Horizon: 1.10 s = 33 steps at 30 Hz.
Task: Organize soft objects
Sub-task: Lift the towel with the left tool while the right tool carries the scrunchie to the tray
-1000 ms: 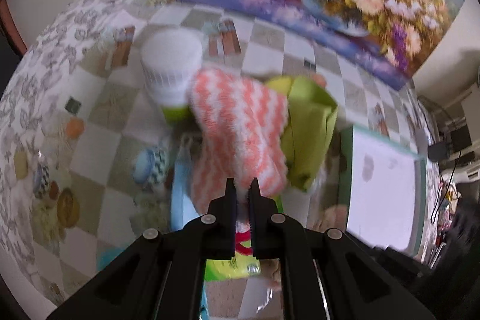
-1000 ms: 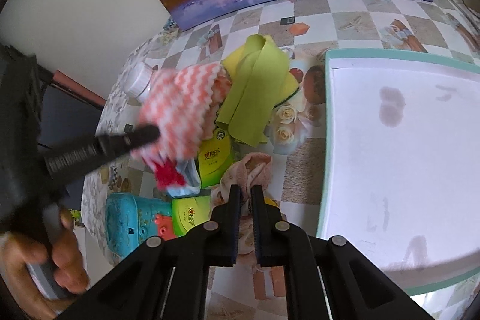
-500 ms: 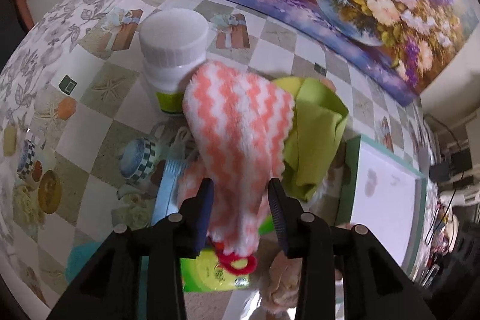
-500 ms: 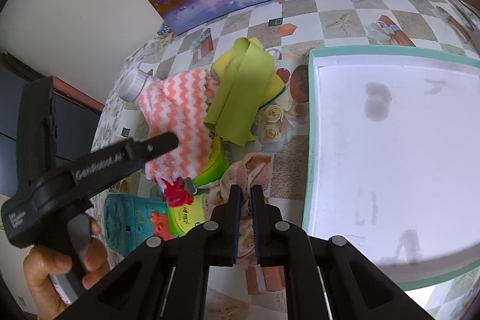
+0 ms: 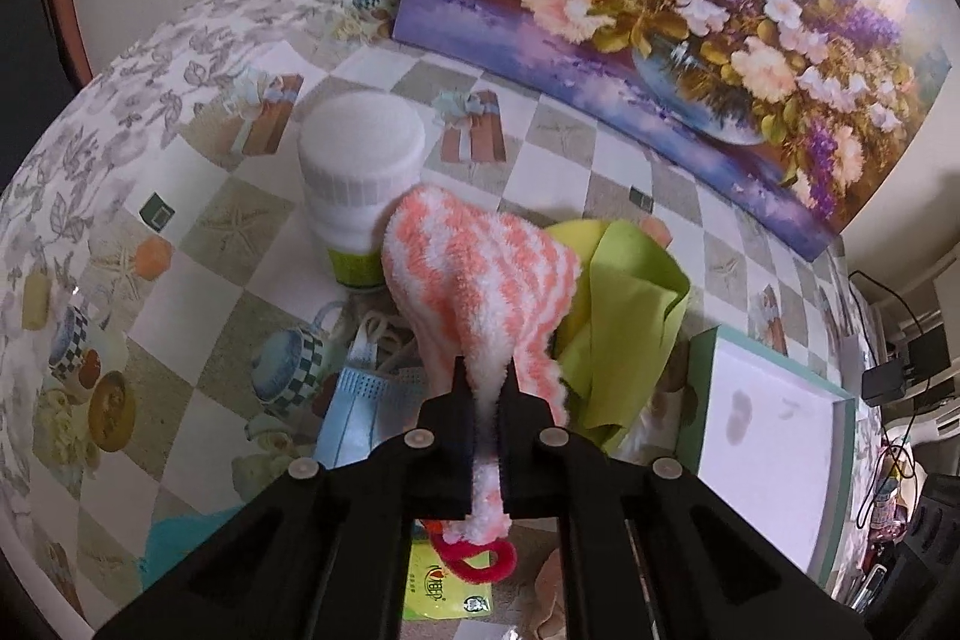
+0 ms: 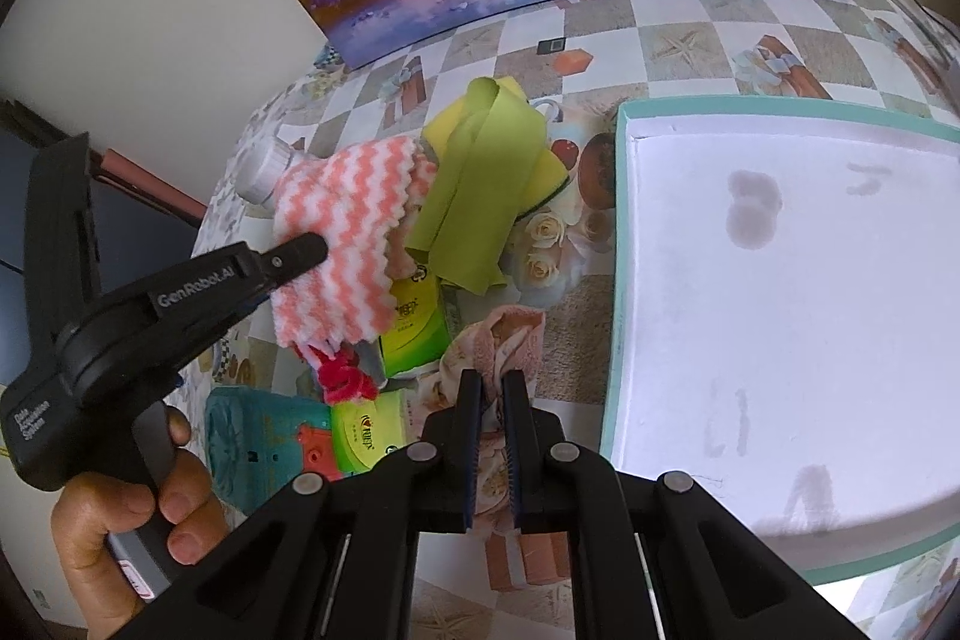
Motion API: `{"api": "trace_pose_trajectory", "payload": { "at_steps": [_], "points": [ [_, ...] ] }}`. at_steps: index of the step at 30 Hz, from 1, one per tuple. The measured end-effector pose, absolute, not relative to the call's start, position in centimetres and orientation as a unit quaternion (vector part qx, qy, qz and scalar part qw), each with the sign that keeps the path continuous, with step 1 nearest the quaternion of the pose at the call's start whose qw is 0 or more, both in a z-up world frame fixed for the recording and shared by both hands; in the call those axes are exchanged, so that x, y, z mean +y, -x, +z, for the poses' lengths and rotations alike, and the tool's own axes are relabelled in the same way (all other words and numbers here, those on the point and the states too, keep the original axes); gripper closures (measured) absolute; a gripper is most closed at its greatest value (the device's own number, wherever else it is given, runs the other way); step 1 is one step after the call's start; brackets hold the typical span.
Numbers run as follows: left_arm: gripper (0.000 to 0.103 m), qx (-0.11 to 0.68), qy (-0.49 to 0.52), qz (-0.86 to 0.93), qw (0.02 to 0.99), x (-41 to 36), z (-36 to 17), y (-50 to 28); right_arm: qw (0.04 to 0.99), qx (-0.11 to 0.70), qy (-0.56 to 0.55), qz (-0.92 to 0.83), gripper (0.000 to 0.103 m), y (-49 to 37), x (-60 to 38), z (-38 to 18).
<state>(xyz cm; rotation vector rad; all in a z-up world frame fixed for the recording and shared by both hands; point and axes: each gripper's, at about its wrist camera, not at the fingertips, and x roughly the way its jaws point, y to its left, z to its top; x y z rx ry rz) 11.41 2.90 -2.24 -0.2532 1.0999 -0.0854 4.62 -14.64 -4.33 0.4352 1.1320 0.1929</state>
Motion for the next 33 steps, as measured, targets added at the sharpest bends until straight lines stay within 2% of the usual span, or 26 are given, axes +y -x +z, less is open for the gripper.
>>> {"api": "trace_pose_trajectory", "payload": {
  "at_steps": [15,33],
  "points": [
    [0.098,0.440,0.120,-0.054,0.888,3.4,4.0,-9.7,0.838,0.500,-0.198,0.094,0.095,-3.9,-14.6,-1.8],
    [0.098,0.282,0.065,-0.103,0.952,0.6,16.4,-2.7,0.891,0.401,-0.201,0.072,0.095,-0.6,-17.4,6.7]
  ]
}}
